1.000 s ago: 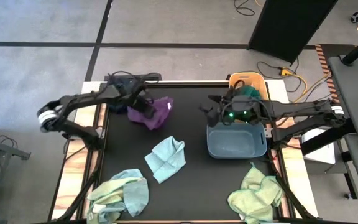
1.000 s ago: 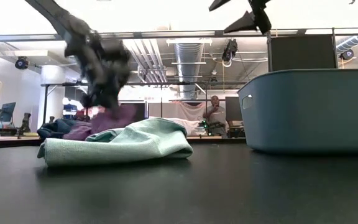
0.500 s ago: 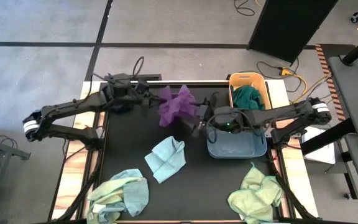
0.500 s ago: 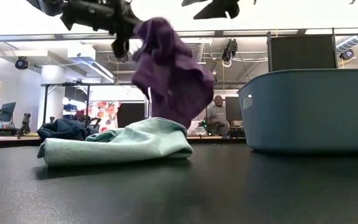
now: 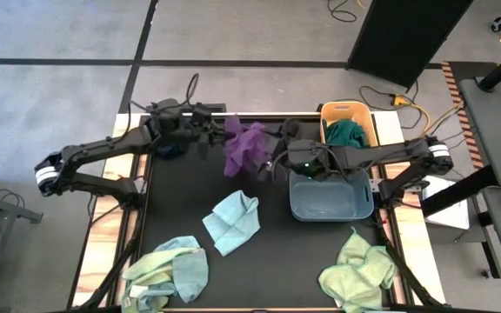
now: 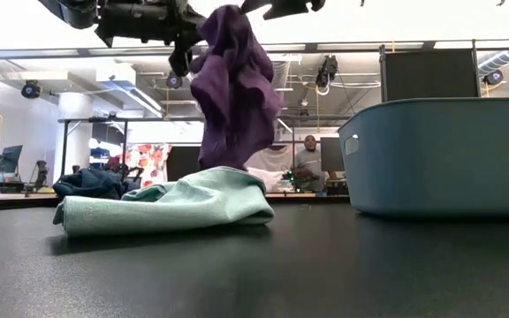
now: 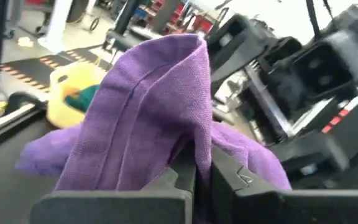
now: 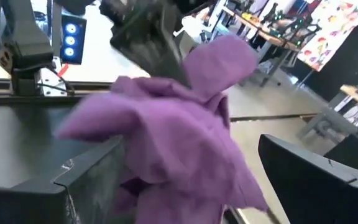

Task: Sort towels by color in basket
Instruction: Put the purple towel into the yellow bin

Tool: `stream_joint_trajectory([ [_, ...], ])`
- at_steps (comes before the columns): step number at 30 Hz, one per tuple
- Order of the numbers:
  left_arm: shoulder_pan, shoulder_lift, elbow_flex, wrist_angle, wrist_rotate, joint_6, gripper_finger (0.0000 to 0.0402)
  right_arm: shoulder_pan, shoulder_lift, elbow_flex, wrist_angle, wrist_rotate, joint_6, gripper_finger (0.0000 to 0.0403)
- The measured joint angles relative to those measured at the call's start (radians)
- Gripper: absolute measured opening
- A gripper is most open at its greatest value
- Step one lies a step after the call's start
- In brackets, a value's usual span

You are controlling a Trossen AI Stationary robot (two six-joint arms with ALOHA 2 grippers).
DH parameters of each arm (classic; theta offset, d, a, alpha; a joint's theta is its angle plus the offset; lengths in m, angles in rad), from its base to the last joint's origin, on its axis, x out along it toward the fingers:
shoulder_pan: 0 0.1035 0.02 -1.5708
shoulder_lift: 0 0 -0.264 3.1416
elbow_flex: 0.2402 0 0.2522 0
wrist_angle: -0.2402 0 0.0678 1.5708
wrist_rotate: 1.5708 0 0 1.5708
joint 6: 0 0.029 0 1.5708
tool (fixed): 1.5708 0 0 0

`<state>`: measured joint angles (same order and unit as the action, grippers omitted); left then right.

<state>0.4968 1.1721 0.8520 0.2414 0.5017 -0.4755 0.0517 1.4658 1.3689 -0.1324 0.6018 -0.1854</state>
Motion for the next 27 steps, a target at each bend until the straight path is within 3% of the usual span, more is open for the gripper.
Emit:
stream_joint_trajectory([
  [7, 0.003, 0.070, -0.002, -0.197, -0.217, 0.149, 0.0000, -0.004, -0.045, 0.001, -0.141, -0.001, 0.113, 0.0359],
  [16, 0.008, 0.362, -0.002, -0.164, -0.358, 0.131, 0.0000, -0.040, -0.023, -0.001, -0.351, -0.122, 0.332, 0.0359],
  [21, 0.012, 0.451, -0.002, -0.119, -0.337, 0.116, 0.0028, -0.096, -0.024, -0.001, -0.451, -0.191, 0.391, 0.0359],
  [27, 0.014, 0.416, -0.002, -0.164, -0.269, 0.113, 0.0119, -0.161, 0.030, -0.001, -0.445, -0.329, 0.306, 0.0359],
])
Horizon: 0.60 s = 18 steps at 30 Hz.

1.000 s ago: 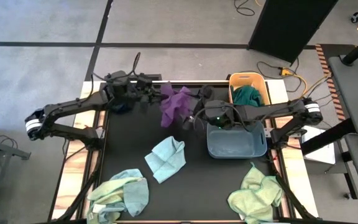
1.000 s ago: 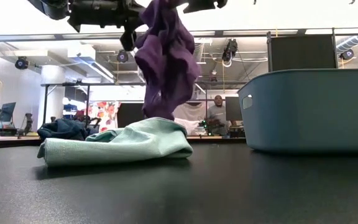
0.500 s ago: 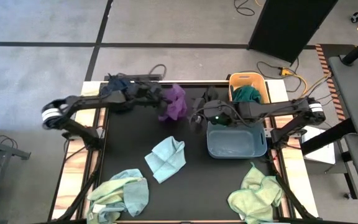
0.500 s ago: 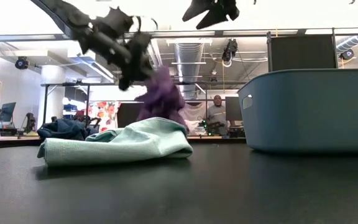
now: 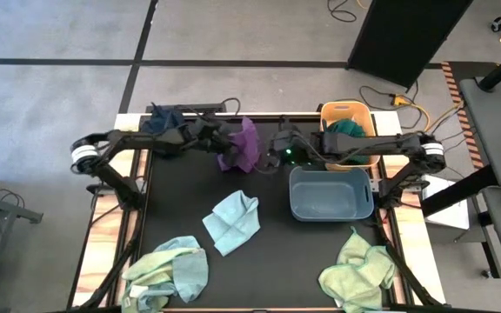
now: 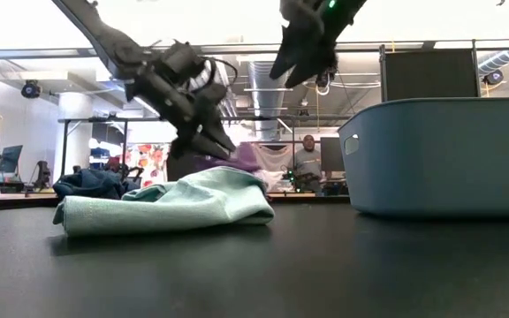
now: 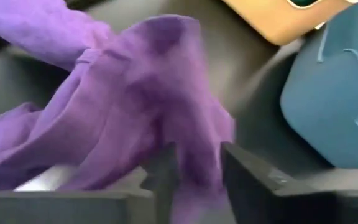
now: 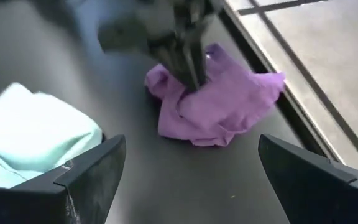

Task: Sort towels by color in basket
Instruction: Put the purple towel into the yellow bin

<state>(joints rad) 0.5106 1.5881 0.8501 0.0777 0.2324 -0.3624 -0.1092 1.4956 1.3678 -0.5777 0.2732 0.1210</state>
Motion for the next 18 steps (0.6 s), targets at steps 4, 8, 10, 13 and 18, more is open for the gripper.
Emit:
stream_joint_trajectory([
  [4, 0.000, -0.141, 0.000, -0.143, -0.023, 0.052, 0.0191, -0.044, 0.063, 0.000, 0.090, -0.059, -0.061, 0.0359],
  [8, 0.000, -0.332, 0.000, -0.351, -0.121, 0.112, 0.0251, -0.085, 0.158, 0.000, 0.249, -0.091, -0.087, 0.0359],
  [10, -0.001, -0.421, -0.002, -0.440, -0.178, 0.125, 0.0274, -0.111, 0.210, 0.000, 0.327, -0.092, -0.076, 0.0359],
  [13, -0.001, -0.538, -0.016, -0.547, -0.233, 0.116, 0.0294, -0.151, 0.293, 0.012, 0.443, -0.090, -0.034, 0.0359],
  [18, -0.007, -0.698, -0.091, -0.565, -0.249, 0.026, 0.0299, -0.193, 0.448, 0.104, 0.464, -0.119, -0.017, 0.0359],
])
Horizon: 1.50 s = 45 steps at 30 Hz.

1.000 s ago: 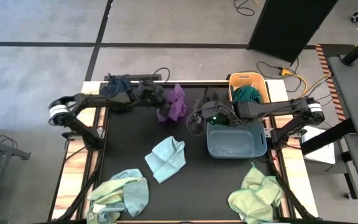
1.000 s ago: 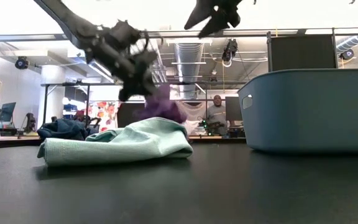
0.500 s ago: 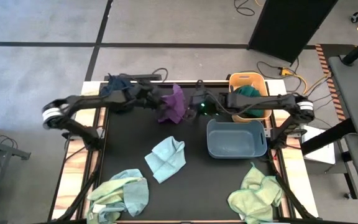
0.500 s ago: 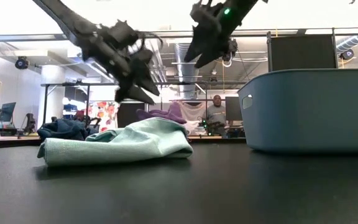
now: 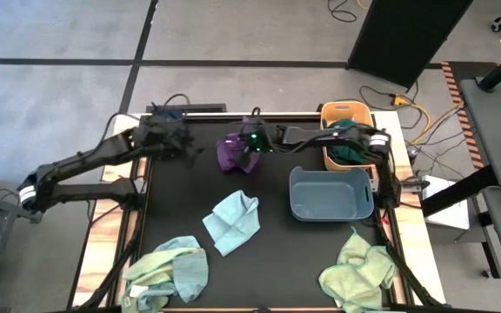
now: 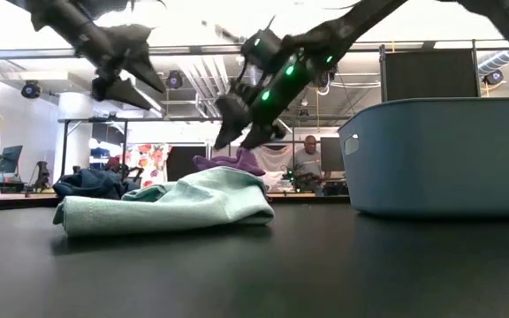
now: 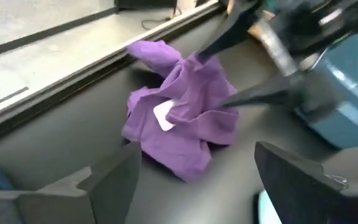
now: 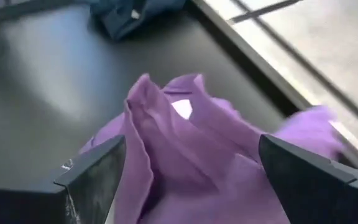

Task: Sort towels by color in basket
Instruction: Put the purple towel into the yellow bin

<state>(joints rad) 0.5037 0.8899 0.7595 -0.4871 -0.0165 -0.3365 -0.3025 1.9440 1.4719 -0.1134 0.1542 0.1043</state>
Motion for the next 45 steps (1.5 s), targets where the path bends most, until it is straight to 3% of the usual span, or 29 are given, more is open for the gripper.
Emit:
stream_joint_trajectory([
  [7, -0.043, -0.161, -0.096, 0.036, 0.001, -0.109, 0.0296, -0.035, 0.183, 0.135, -0.101, -0.051, 0.091, 0.0357],
  [12, -0.081, -0.230, -0.121, 0.056, -0.001, -0.144, 0.0294, -0.036, 0.269, 0.220, -0.289, -0.039, 0.207, 0.0316],
  [17, -0.171, -0.264, -0.146, 0.170, 0.000, -0.187, 0.0293, -0.018, 0.306, 0.292, -0.457, 0.012, 0.256, 0.0225],
  [23, -0.312, -0.271, -0.134, 0.241, -0.001, -0.205, 0.0293, 0.002, 0.274, 0.313, -0.550, -0.001, 0.289, 0.0064],
  [25, -0.362, -0.273, -0.125, 0.242, -0.013, -0.205, 0.0293, 0.014, 0.243, 0.321, -0.604, -0.006, 0.277, 0.0030],
  [28, -0.450, -0.276, -0.119, 0.242, -0.051, -0.205, 0.0293, 0.053, 0.148, 0.330, -0.644, 0.005, 0.247, 0.0028],
  [33, -0.602, -0.277, -0.118, 0.240, -0.150, -0.195, 0.0293, 0.183, -0.093, 0.334, -0.727, 0.121, 0.306, 0.0027],
  [38, -0.744, -0.264, -0.118, 0.238, -0.244, -0.196, 0.0293, 0.336, -0.308, 0.334, -0.977, 0.158, 0.679, 0.0025],
  [43, -0.840, -0.227, -0.120, 0.232, -0.295, -0.196, 0.0293, 0.476, -0.441, 0.319, -1.429, 0.181, 1.150, 0.0024],
  [45, -0.851, -0.205, -0.120, 0.232, -0.304, -0.201, 0.0293, 0.511, -0.482, 0.269, -1.462, 0.182, 1.276, 0.0024],
])
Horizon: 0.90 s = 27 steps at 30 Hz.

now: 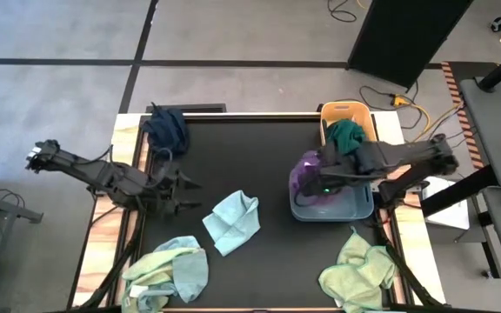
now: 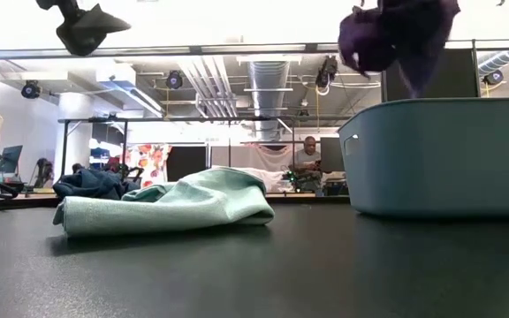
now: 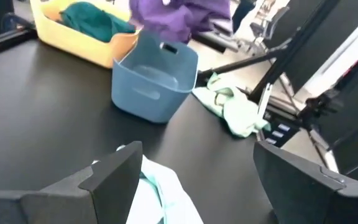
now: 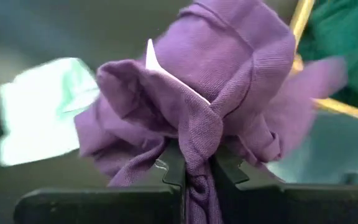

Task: Sort towels by color in basket
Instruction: Put the purple towel into the yellow bin

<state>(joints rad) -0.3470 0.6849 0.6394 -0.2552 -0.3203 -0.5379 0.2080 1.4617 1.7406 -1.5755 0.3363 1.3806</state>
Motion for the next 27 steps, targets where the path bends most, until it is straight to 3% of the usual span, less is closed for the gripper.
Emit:
stream_joint_trajectory([
  [3, -0.001, 0.035, 0.000, 0.001, -0.005, -0.019, 0.0293, 0.021, -0.085, -0.126, 0.093, -0.021, 0.110, 0.0025],
  [7, -0.013, 0.080, 0.009, 0.000, -0.004, -0.054, 0.0293, 0.006, -0.135, -0.303, 0.045, -0.030, 0.218, 0.0026],
  [10, -0.037, 0.114, 0.025, 0.002, -0.004, -0.068, 0.0293, -0.034, -0.163, -0.445, 0.103, -0.050, 0.258, 0.0027],
  [17, -0.079, 0.175, 0.039, -0.038, -0.002, -0.087, 0.0293, -0.160, -0.165, -0.722, 0.447, -0.153, 0.203, 0.0027],
  [22, -0.078, 0.193, 0.071, -0.145, -0.003, -0.132, 0.0293, -0.216, -0.152, -0.850, 0.627, -0.180, 0.245, 0.0028],
  [27, -0.094, 0.194, 0.125, -0.283, -0.003, -0.201, 0.0293, -0.215, -0.150, -0.884, 0.652, -0.215, 0.235, 0.0028],
])
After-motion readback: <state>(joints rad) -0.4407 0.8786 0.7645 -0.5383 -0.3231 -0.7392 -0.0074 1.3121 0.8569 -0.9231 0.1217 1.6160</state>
